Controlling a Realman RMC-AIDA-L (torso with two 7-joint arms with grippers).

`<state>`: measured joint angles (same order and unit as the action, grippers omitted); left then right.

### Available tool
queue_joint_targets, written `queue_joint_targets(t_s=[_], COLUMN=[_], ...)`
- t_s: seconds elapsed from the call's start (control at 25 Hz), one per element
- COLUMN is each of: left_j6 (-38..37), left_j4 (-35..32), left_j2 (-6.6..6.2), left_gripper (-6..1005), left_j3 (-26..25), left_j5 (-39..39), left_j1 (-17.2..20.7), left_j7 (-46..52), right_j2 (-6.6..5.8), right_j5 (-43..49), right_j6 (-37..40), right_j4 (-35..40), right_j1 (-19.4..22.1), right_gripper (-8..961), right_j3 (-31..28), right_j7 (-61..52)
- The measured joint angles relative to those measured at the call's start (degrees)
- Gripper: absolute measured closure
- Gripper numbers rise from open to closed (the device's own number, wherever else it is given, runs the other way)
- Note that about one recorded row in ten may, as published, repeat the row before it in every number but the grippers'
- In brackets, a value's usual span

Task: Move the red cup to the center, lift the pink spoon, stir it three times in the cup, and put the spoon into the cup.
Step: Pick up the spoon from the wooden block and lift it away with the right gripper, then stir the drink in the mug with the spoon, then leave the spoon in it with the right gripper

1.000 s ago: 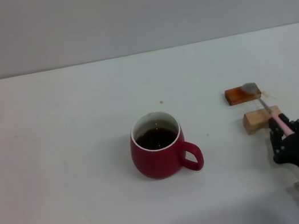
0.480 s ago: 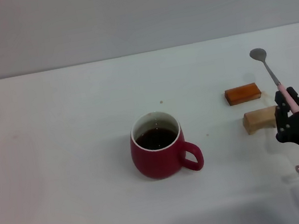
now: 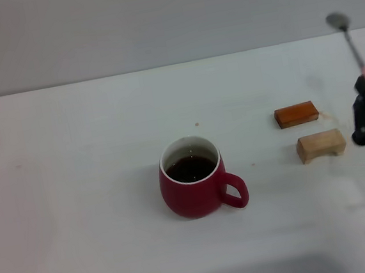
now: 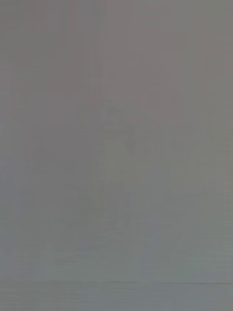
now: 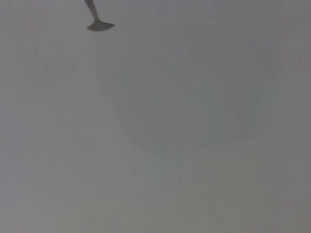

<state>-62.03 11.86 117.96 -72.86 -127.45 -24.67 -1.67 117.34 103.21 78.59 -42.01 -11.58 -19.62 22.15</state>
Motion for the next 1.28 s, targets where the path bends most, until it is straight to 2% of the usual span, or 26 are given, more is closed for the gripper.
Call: queue_joint_targets(t_s=[0.12,0.16,0.2,0.32,0.36,0.4,0.72,0.76,0.8,0.92,0.96,1.0,1.04,1.08,1.12,1.16,1.2,1.28], left_j6=[0.2,0.2,0.2,0.3,0.3,0.3,0.3,0.3,0.3,0.3,0.3,0.3,0.3,0.3,0.3,0.3,0.3,0.8], left_j4=[0.0,0.0,0.0,-0.1,-0.1,-0.1,-0.1,-0.1,-0.1,-0.1,-0.1,-0.1,-0.1,-0.1,-0.1,-0.1,-0.1,-0.1], left_j2=[-0.01,-0.01,-0.01,-0.01,-0.01,-0.01,-0.01,-0.01,-0.01,-0.01,-0.01,-0.01,-0.01,-0.01,-0.01,0.02,0.02,0.06], left_gripper=[155,155,155,155,155,155,155,155,155,153,153,153,153,153,153,153,153,153], left_j3=[0.0,0.0,0.0,0.0,0.0,0.0,0.0,0.0,0.0,0.0,0.0,0.0,0.0,0.0,0.0,0.0,0.0,0.0], left_j5=[0.0,0.0,0.0,0.0,0.0,0.0,0.0,0.0,0.0,0.0,0.0,0.0,0.0,0.0,0.0,0.0,0.0,0.0], left_j1=[-0.1,-0.1,-0.1,-0.3,-0.3,-0.3,-0.6,-0.7,-0.7,-0.9,-0.9,-1.0,-1.0,-1.0,-1.0,-1.1,-1.1,-1.1], left_j7=[-0.2,-0.3,-0.4,-0.5,-0.5,-0.5,-0.5,-0.5,-0.5,-0.5,-0.4,-0.4,-0.4,-0.3,-0.3,-0.2,-0.2,-0.1], right_j2=[-0.88,-1.52,-1.52,-2.6,-3.43,-3.43,-9.32,-11.08,-11.08,-13.84,-15.52,-16.31,-16.31,-16.96,-17.74,-19.08,-19.08,-20.16], right_j5=[0.0,0.1,0.1,2.0,4.1,4.1,13.0,15.1,15.1,17.7,19.2,19.8,19.8,20.3,20.7,21.1,21.1,21.2], right_j6=[3.3,6.1,6.1,9.5,10.6,10.6,11.3,11.0,11.0,10.2,9.6,9.2,9.2,8.7,8.0,6.9,6.9,6.0], right_j4=[-2.0,-2.8,-2.8,-3.0,-3.3,-3.3,-3.7,-3.9,-3.9,-4.2,-4.5,-4.8,-4.8,-5.1,-5.3,-5.5,-5.5,-5.2], right_j1=[0.2,0.3,0.3,0.5,0.9,0.9,2.1,2.2,2.2,2.1,2.1,2.1,2.1,2.1,2.0,1.7,1.7,1.2], right_gripper=[804,804,804,804,804,803,803,803,803,804,804,804,804,804,803,803,803,803], right_j3=[0.0,0.2,0.2,0.5,0.4,0.4,0.3,0.3,0.3,0.6,0.5,0.4,0.4,0.3,0.3,0.2,0.2,0.1], right_j7=[-0.7,-2.9,-2.9,-9.1,-12.8,-12.8,-27.5,-29.2,-29.2,-32.7,-34.2,-34.6,-34.6,-34.7,-34.8,-34.9,-34.9,-35.0])
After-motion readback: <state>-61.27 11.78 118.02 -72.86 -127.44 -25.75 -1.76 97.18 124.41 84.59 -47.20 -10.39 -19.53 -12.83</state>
